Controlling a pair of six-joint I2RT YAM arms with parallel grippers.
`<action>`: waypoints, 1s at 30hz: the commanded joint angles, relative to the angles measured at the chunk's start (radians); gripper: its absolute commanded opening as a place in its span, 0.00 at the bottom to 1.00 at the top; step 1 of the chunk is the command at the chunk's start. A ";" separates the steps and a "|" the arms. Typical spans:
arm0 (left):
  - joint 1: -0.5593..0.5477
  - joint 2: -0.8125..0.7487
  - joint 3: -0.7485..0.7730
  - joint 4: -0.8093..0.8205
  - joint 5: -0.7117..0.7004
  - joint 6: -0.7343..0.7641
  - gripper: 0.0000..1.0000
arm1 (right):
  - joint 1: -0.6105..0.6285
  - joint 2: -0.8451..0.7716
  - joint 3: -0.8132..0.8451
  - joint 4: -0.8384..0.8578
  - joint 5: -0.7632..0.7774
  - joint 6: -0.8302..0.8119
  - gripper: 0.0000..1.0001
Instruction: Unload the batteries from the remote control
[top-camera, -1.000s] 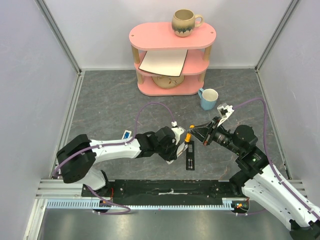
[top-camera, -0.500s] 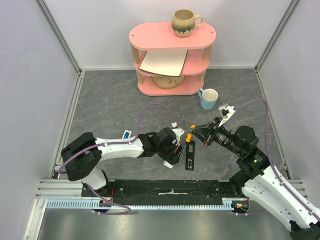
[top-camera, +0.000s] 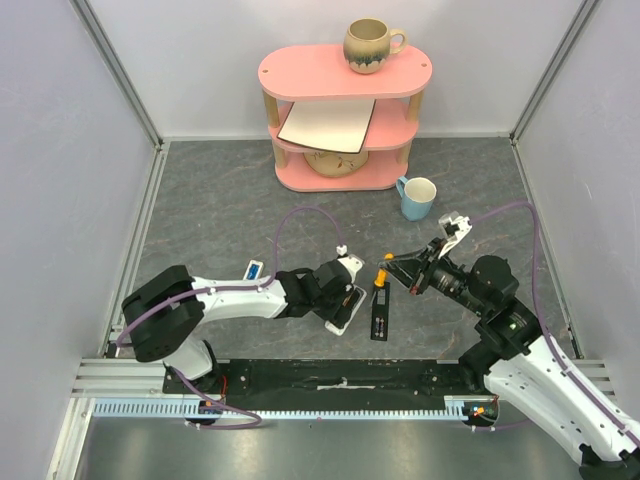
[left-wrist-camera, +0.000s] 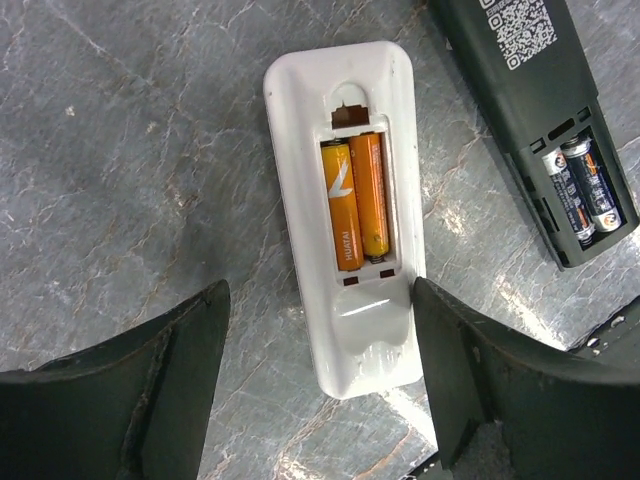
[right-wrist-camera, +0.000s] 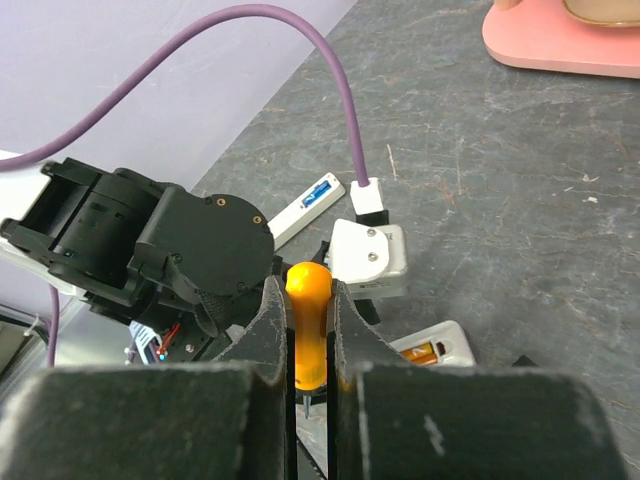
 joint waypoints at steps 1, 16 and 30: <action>-0.017 -0.032 -0.043 0.027 -0.120 -0.050 0.78 | 0.005 -0.039 0.007 -0.042 0.061 -0.055 0.00; -0.019 -0.161 -0.224 0.168 -0.142 -0.064 0.76 | 0.002 0.071 -0.129 0.151 0.204 -0.035 0.00; -0.025 -0.237 -0.309 0.321 -0.097 0.038 0.77 | 0.001 0.366 -0.089 0.400 0.176 -0.061 0.00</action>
